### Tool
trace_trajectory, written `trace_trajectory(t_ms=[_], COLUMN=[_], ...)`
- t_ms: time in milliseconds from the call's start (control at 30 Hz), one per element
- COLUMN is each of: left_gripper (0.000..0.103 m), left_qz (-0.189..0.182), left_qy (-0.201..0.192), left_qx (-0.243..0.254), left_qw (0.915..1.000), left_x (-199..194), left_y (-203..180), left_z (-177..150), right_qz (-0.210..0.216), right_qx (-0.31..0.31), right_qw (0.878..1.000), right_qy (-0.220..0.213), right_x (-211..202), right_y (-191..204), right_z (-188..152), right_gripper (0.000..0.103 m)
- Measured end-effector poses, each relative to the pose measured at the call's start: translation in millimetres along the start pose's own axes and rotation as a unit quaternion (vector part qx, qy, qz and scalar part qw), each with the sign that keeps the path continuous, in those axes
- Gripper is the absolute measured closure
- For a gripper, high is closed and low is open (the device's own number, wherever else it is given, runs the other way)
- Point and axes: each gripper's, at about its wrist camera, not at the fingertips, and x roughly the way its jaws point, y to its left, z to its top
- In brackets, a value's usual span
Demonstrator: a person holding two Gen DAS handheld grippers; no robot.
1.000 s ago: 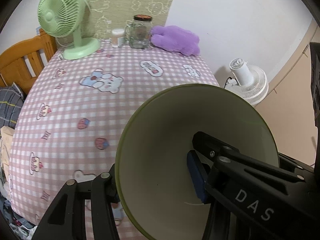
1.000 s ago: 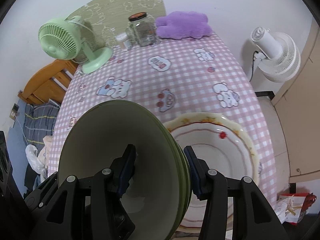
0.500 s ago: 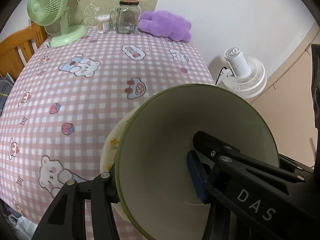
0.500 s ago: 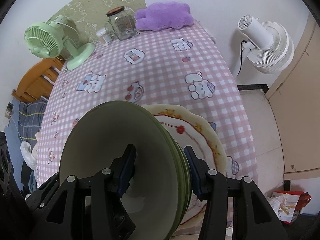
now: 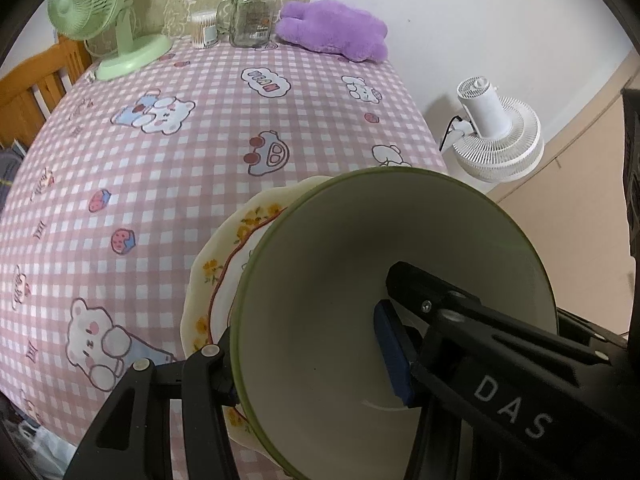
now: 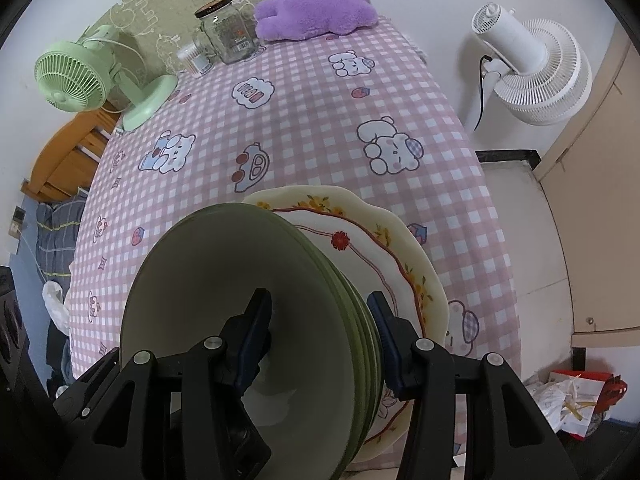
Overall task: Organize plates and bowls
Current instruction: 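Lower the bowl stack onto the plates and open both grippers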
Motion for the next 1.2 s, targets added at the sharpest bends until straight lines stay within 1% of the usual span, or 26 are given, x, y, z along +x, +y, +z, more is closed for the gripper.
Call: trace_trajectory(t_ms=[200,333,367,467,500,600,700,800,867,967,1067,1200], left_gripper=[0.047,0.042,0.038,0.032,0.030,0.025,0.023,0.023,0.023,0.023,0.023,0.023], left_qz=[0.009,0.021,0.025,0.033,0.035,0.037,0.038,0.029,0.025,0.024,0.034,0.048], left_qy=[-0.003,-0.005,-0.005,-0.003,-0.002,0.002,0.000,-0.013,-0.027,-0.048,-0.077,-0.107], left_qx=[0.006,0.010,0.009,0.010,0.010,0.008,0.013,0.024,0.032,0.042,0.049,0.051], left_qw=[0.9999,0.9997,0.9996,0.9994,0.9993,0.9993,0.9992,0.9992,0.9988,0.9977,0.9952,0.9918], left_x=[-1,-1,0,0,0,0,-3,-12,-20,-32,-48,-65], left_y=[0,-1,-1,0,0,1,-1,-2,-2,0,5,20], left_z=[-1,0,1,0,0,-2,-2,1,2,5,8,11], right_qz=[0.003,0.012,0.014,0.010,0.006,0.000,-0.004,-0.010,-0.022,-0.028,-0.044,-0.063], right_qx=[0.000,-0.001,-0.001,0.000,0.001,0.003,0.003,0.005,0.010,0.023,0.036,0.036], right_qw=[1.000,1.000,1.000,1.000,1.000,1.000,1.000,1.000,0.999,0.997,0.994,0.989], right_qy=[0.002,-0.002,-0.003,-0.004,-0.005,-0.005,-0.008,-0.024,-0.042,-0.068,-0.094,-0.131], right_x=[3,5,5,5,4,3,-1,-11,-21,-34,-48,-64], right_y=[-1,-2,-3,-3,-4,-5,-7,-6,-5,-4,-2,16], right_z=[1,0,0,0,0,-2,-5,-7,-8,-9,-11,-16], right_gripper=[0.050,0.049,0.049,0.042,0.038,0.037,0.037,0.037,0.037,0.037,0.037,0.037])
